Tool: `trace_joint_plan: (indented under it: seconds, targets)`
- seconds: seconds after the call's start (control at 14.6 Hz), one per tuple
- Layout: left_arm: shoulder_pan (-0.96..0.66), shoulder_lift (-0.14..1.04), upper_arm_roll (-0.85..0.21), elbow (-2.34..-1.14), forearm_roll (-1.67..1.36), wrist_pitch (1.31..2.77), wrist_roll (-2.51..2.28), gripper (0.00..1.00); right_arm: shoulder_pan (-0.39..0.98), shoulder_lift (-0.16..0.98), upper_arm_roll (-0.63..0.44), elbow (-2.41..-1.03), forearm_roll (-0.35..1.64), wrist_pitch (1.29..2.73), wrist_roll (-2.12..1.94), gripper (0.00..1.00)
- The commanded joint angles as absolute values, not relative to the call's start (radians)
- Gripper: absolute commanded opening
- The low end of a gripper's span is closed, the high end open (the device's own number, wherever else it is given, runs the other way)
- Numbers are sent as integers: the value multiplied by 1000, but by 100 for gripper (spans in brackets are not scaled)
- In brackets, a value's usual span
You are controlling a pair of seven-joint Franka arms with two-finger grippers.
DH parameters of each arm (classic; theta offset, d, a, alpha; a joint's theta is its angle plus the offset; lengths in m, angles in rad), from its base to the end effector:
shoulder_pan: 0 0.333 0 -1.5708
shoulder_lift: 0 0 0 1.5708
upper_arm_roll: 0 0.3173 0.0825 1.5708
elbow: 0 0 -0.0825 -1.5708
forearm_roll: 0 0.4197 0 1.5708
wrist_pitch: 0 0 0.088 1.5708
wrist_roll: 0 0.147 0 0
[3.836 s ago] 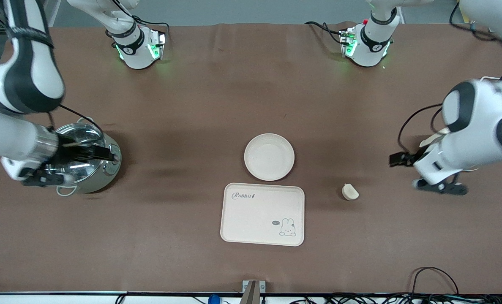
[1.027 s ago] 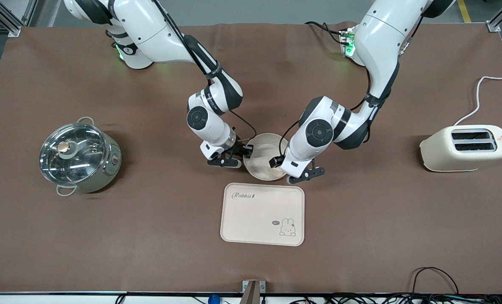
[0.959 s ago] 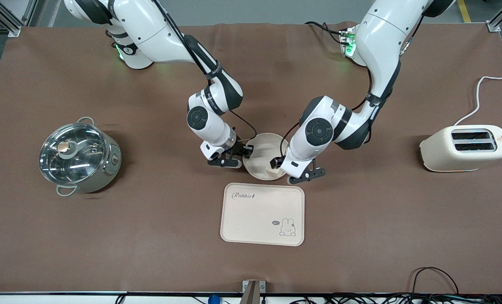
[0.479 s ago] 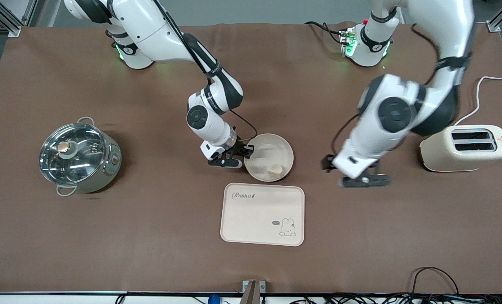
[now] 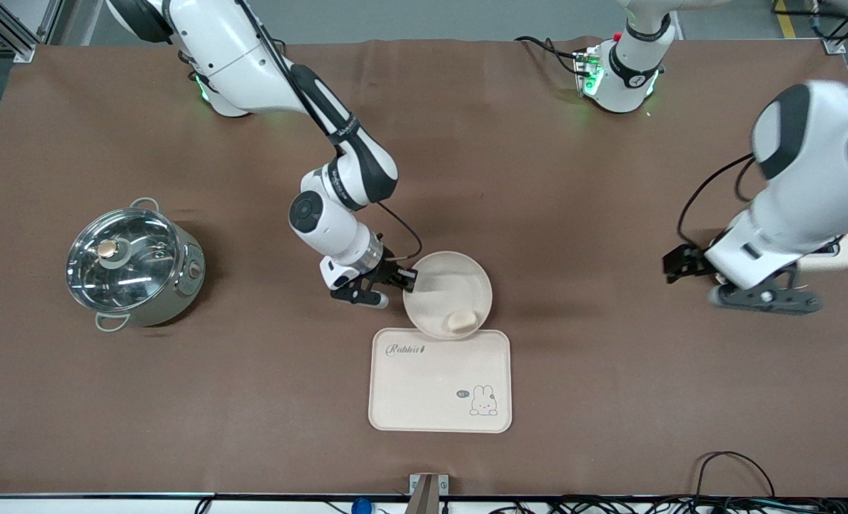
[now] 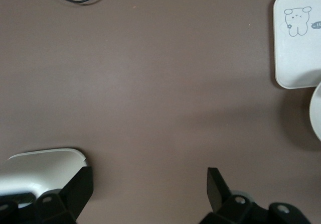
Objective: Place bun in plate and plate on tray
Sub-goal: 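Carry the plate onto the tray while the left gripper returns to rest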
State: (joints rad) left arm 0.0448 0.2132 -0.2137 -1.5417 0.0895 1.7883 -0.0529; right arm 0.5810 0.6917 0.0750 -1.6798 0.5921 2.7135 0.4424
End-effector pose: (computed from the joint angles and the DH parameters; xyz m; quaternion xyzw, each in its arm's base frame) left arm 0.6617 -0.0912 0.4889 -0.9975 0.0640 -0.0214 0.0192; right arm 0.6018 0.4434 0.1704 -0.9577 0.1515 -0.0388 0.2416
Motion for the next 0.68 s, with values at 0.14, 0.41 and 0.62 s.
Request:
trace_joint_plan:
  seconds: [0.14, 0.41, 0.62]
  targets:
    - [48, 120, -219, -1434, 81, 1596, -35, 100, 542, 788, 83, -1524, 635, 2698, 434, 0]
    - [43, 54, -198, -1436, 58, 1514, 20, 100, 525, 932, 81, -1329, 634, 2700, 439, 0]
    - [-14, 8, -83, -1486, -23, 1508, 25, 100, 512, 1011, 78, -1227, 632, 2700, 436, 0]
